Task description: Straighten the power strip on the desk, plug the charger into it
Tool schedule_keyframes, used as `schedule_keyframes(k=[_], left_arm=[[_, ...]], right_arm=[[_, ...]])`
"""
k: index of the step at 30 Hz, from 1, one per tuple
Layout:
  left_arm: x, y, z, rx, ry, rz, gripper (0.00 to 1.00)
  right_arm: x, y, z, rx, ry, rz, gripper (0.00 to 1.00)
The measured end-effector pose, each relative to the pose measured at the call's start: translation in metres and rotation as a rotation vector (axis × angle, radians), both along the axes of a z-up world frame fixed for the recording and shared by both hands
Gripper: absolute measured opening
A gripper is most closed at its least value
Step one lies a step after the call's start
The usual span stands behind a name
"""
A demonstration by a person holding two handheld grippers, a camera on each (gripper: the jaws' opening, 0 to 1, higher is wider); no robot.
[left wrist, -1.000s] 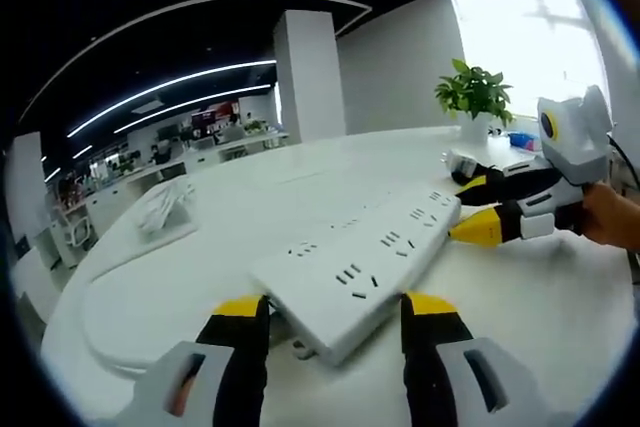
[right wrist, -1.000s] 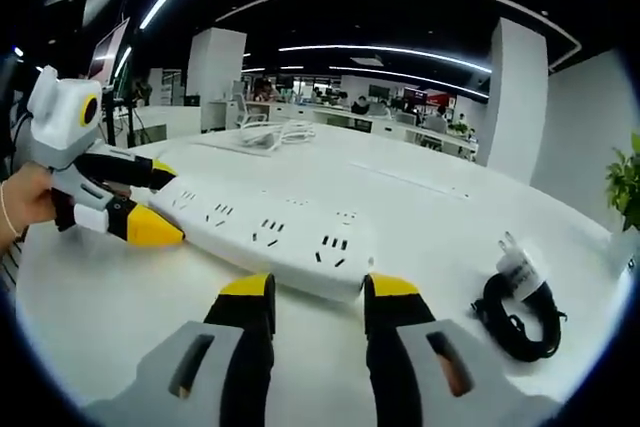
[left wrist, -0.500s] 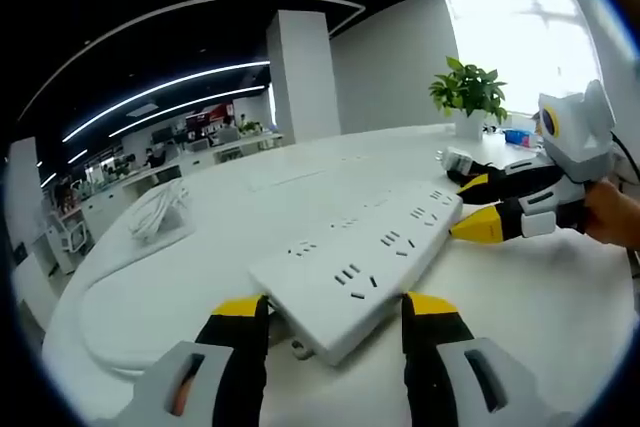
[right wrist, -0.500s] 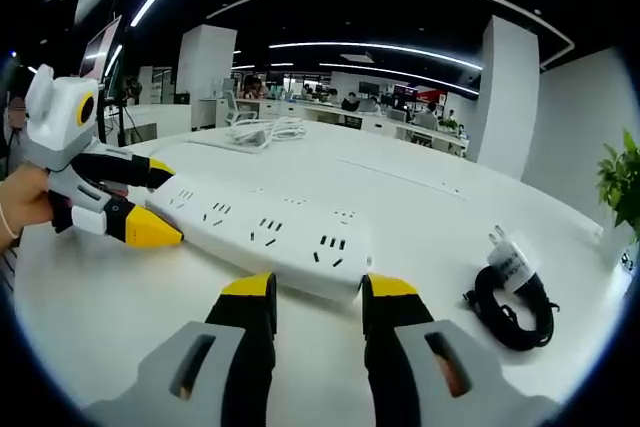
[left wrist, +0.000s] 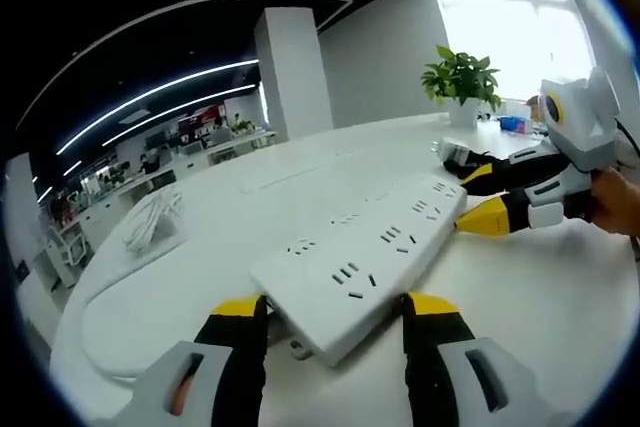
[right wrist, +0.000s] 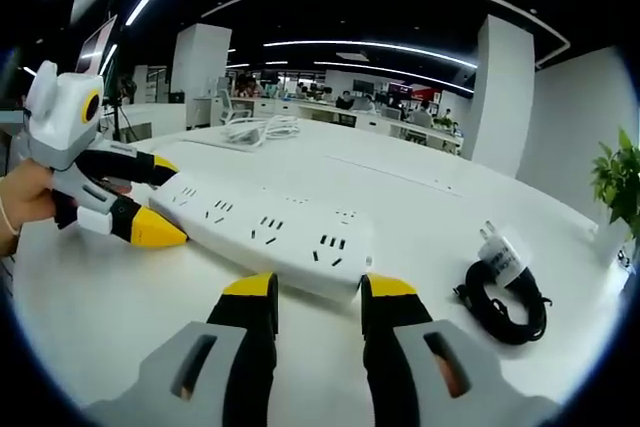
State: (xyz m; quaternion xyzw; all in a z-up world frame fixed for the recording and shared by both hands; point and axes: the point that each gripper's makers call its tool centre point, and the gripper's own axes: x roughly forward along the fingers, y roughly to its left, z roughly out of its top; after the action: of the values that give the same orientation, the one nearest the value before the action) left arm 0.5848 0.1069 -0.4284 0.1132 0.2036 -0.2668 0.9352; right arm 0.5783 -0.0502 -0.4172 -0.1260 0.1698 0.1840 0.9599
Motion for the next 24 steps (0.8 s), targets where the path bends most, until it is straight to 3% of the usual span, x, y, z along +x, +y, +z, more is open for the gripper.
schedule_keyframes(k=[12, 24], left_arm=[[0.001, -0.007, 0.001, 0.005, 0.005, -0.026, 0.54], [0.003, -0.014, 0.000, 0.012, 0.014, -0.062, 0.54]], right_arm=[[-0.002, -0.005, 0.000, -0.006, 0.000, -0.015, 0.32], [-0.004, -0.015, 0.001, 0.039, 0.004, -0.059, 0.30]])
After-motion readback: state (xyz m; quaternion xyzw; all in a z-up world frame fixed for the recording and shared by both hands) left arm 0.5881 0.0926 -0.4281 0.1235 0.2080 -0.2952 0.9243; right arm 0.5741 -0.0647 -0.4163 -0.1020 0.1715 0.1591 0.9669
